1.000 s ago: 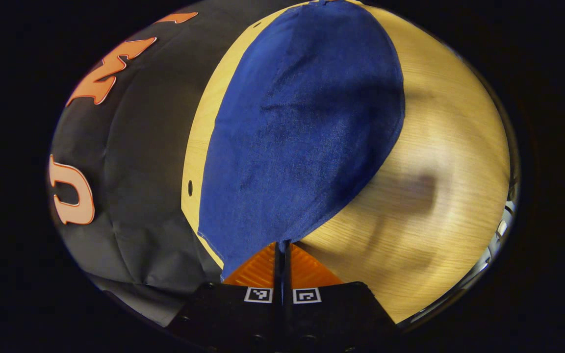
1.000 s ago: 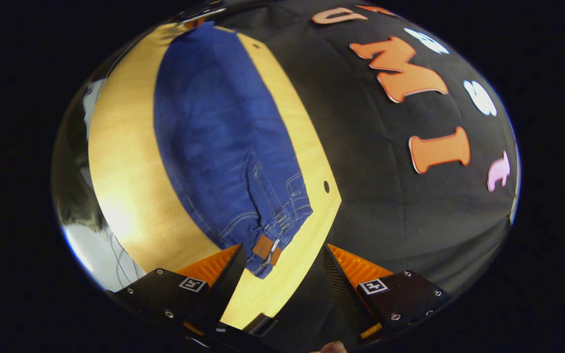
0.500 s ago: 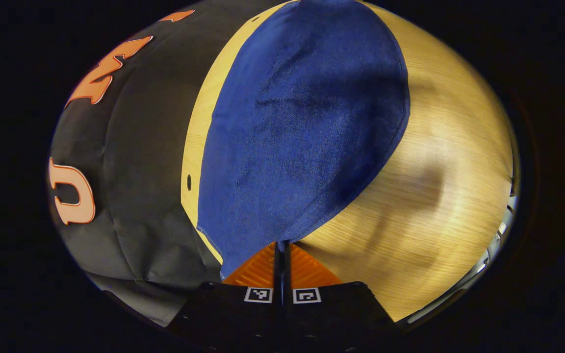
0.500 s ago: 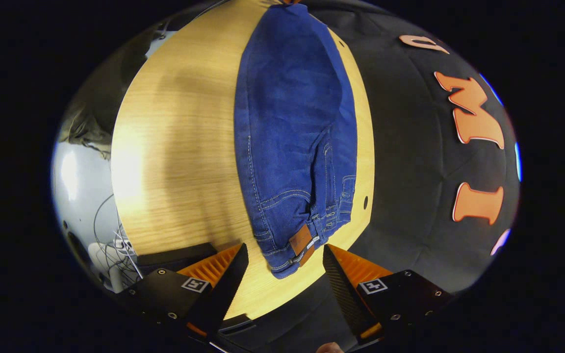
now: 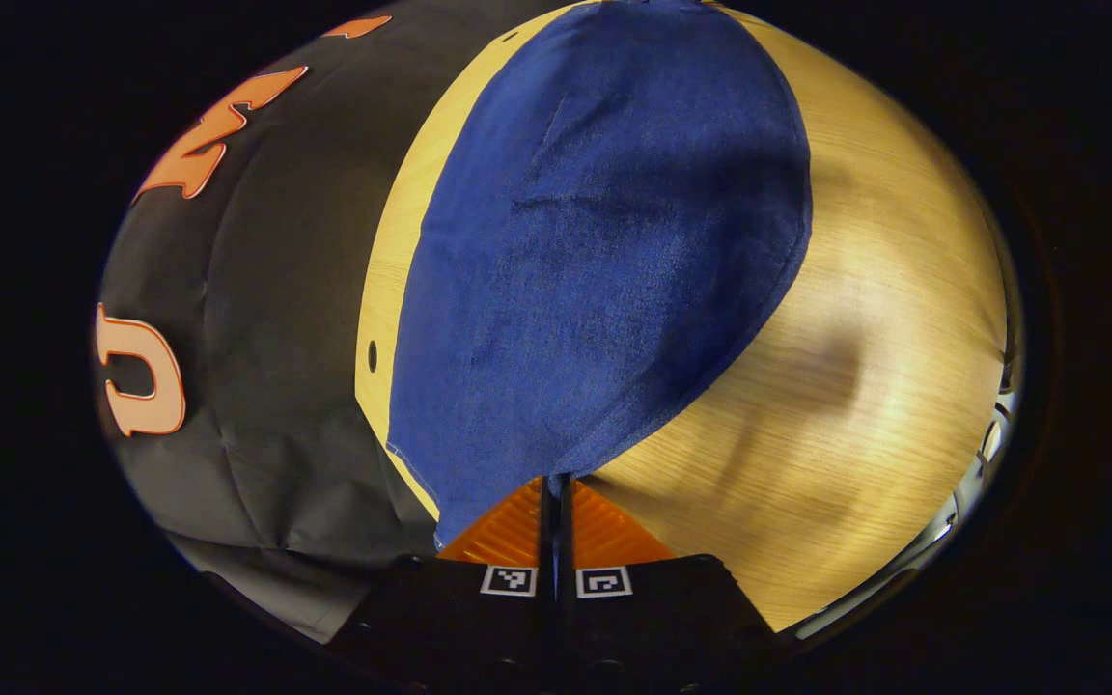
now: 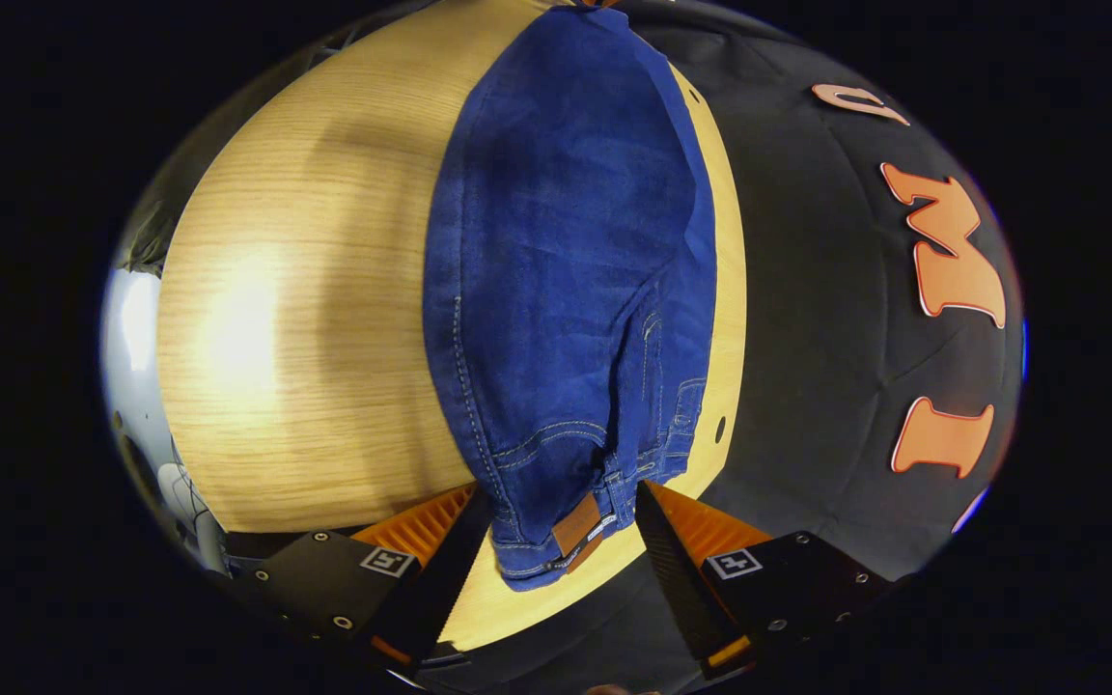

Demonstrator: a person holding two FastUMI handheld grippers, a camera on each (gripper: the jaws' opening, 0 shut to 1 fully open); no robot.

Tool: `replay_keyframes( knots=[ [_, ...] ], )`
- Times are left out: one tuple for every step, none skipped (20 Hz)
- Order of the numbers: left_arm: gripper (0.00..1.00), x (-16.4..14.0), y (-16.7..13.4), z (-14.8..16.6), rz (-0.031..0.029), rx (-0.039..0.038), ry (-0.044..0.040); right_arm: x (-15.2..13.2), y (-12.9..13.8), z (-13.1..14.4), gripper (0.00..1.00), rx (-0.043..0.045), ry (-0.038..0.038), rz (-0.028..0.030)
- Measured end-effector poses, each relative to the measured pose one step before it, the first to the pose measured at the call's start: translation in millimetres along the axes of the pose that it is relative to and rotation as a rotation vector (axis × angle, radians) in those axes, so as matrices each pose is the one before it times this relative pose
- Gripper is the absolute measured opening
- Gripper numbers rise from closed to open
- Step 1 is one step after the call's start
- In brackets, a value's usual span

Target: Grasp the waist and the cuffs of the jeans and fold them to make the two legs overlap; first hold the waist and fold one-third of the jeans toward the cuffs, then hold the cuffs and fold the remaining one-third in the same direction to finish folding.

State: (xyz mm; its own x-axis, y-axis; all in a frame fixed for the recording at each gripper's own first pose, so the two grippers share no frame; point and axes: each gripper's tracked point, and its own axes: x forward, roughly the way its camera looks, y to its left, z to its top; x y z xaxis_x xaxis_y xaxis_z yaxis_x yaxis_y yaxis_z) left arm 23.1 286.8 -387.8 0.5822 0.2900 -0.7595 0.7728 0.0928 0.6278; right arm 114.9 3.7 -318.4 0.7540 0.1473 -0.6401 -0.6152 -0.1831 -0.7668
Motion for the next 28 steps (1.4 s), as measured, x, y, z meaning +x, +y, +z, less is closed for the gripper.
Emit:
replay_keyframes(
  knots=[
    [0.01, -0.2, 0.15, 0.25, -0.00056, -0.00348, 0.00013, 2.4, 2.52, 0.75, 0.93, -0.00864, -0.00615, 0.02335],
    [0.01, -0.8, -0.42, 0.15, -0.00213, -0.00368, -0.00076, 2.3, 2.96, -0.84, 0.9, -0.00667, 0.00036, 0.02308],
    [0.01, 0.56, 0.68, -0.95, -0.00184, -0.00171, 0.00041, -3.04, 3.94, -0.28, 0.8, -0.00681, 0.0045, 0.01182],
    [0.01, 0.92, -0.46, 0.35, -0.00105, 0.00065, -0.0018, 1.51, 4.65, 1.14, 0.69, -0.01203, 0.00154, 0.01366],
    [0.01, -0.5, -0.23, -0.68, -0.00183, 0.00018, -0.0003, 1.3, 3.62, 0.33, 0.55, -0.02243, -0.00022, 0.01058],
    [0.01, -0.52, -0.12, 1.41, -0.00081, -0.00275, -0.00191, 0.86, 3.24, 0.8, 0.45, -0.02672, 0.00086, 0.00384],
    [0.01, 0.12, 0.03, -0.09, -0.0008, -0.00341, -0.00144, -0.92, 4.34, 1.1, 0.33, -0.01475, 0.00773, 0.01183],
    [0.01, 0.69, 0.2, -0.35, -0.00018, -0.0024, -0.00321, 1.11, 3.6, -1.47, 0.28, -0.00223, 0.00672, 0.01809],
    [0.01, 0.19, -0.33, -0.42, 0.00218, -0.0006, -0.00316, -0.11, -1.16, -0.17, 0.18, 0.01847, 0.00493, 0.01198],
    [0.01, 0.61, 0.17, 0.77, 0.00086, 0.00088, -0.00096, 3.19, -0.69, -0.26, 0.11, 0.02779, 0.00726, 0.01975],
    [0.01, -1.35, 0.08, 0.37, 0.0034, 0.00201, -0.00143, 0.51, -0.66, -1.67, 0.05, 0.03112, 0.00945, 0.0164],
    [0.01, 0.56, 0.43, -0.35, -0.00018, 0.00201, 0.0027, 0.49, -0.6, 0.83, 0.05, 0.02147, 0.00189, 0.01626],
    [0.01, -1.67, -0.36, 0.96, -0.00197, 0.00126, 0.00023, -0.6, -1.03, 0.8, 0.05, 0.01225, 0.00021, 0.00943],
    [0.01, 0.34, 0.26, 0.64, -0.00269, -0.00329, 0.003, -0.03, -0.27, -1.55, 0.05, 0.00645, 0.00009, 0.00519],
    [0.01, -0.61, -1.1, -1.7, -0.00768, -0.0063, 0.00343, -1.76, -0.74, 0.25, 0.05, 0.00451, -0.00143, 0.00411],
    [0.01, -0.92, 0.95, 0.3, -0.00585, -0.00916, 0.00053, 0.93, 0.36, -2.23, 0.05, 0.0091, -0.00329, 0.00507],
    [0.01, -0.19, 1.63, 1.02, -0.00206, -0.01097, -0.00394, -1.85, -1.19, 0.17, 0.05, 0.01514, -0.00703, 0.00824],
    [0.01, -1.04, 0.66, 1.58, -0.00755, -0.0148, 0.00405, -1.65, -1.31, 0.79, 0.05, 0.01651, -0.00643, 0.00882],
    [0.01, -0.18, -0.48, 2.42, -0.01441, -0.01234, 0.00067, -3.91, -1.66, -0.63, 0.05, 0.01544, -0.00298, 0.00952],
    [0.01, -0.14, 0.99, 4.48, -0.01399, -0.0117, -0.00331, -5.28, -1.08, 0.82, 0.05, 0.01233, -0.0064, 0.00826],
    [0.01, -0.79, -1.12, -1.51, -0.0157, -0.01452, -0.00039, -3.77, -2.73, 0.33, 0.05, 0.00979, -0.00279, 0.0149],
    [0.01, -0.83, -0.46, 2.18, -0.01844, -0.0141, -0.00388, -1.51, -3.03, -1.5, 0.05, 0.01302, 0.00064, 0.01117],
    [0.01, -1.47, 1.01, 3.01, -0.02204, -0.00145, -0.00493, -3.22, -5.03, 0.01, 0.05, 0.01191, -0.00151, 0.00572],
    [0.01, -1.0, 1.94, 4.38, -0.02131, 0.01601, -0.00574, -3.22, -3.04, -0.95, 0.05, 0.01648, 0.00635, 0.01501],
    [0.01, -2.27, -1.6, 1.64, -0.02633, 0.01596, -0.00034, -5.24, -3.33, 0.78, 0.05, 0.01425, 0.00482, 0.01294],
    [0.01, -3.86, -0.6, 5.0, -0.03396, 0.01266, -0.00133, -6.31, -3.74, 0.22, 0.05, 0.00728, 0.0041, 0.01271],
    [0.01, -2.61, -0.27, 7.7, -0.02926, 0.00529, -0.00251, -6.8, -4.37, 0.61, 0.05, 0.00307, 0.00577, 0.01641],
    [0.01, 0.79, -2.01, 1.66, -0.03253, -0.00296, -0.00348, -4.63, -3.07, 0.51, 0.05, 0.00238, 0.00491, 0.01128]
  ],
)
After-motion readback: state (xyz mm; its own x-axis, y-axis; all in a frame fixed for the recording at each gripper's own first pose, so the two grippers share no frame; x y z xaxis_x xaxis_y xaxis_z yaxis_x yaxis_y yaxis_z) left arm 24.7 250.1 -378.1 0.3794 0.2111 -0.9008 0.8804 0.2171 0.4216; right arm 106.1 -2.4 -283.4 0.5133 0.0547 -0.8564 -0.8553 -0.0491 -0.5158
